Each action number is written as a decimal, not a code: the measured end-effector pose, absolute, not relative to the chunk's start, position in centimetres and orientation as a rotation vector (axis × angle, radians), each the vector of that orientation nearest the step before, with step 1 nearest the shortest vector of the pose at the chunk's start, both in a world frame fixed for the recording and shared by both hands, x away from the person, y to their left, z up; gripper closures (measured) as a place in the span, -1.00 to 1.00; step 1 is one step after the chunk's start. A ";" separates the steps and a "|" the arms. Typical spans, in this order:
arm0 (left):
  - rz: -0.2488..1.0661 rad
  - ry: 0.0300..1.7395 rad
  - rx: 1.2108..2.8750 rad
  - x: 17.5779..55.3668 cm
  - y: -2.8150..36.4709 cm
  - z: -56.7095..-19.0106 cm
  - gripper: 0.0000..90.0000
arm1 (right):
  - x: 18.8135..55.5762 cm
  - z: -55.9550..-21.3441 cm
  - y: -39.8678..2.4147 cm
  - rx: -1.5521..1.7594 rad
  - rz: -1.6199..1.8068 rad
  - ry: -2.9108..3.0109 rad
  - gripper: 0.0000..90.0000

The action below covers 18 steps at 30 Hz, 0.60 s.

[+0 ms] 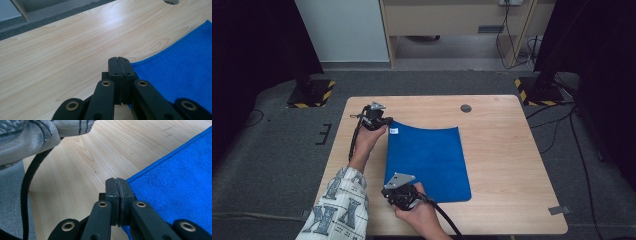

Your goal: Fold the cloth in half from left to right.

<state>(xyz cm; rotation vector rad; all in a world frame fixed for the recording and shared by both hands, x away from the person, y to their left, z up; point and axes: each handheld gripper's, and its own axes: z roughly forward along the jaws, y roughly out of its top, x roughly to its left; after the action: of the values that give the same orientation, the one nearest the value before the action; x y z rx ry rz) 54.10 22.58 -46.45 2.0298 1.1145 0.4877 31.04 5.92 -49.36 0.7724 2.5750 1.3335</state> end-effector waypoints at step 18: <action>0.479 1.115 2.029 54.0 24.2 -46.3 0.99 | 30.6 -49.3 7.4 0.747 1.341 2.567 0.98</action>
<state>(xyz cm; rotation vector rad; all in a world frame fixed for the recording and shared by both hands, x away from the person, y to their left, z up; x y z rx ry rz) 53.98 24.22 -46.32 2.0290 1.1147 0.4786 30.56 7.37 -49.35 0.7474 2.5672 1.3413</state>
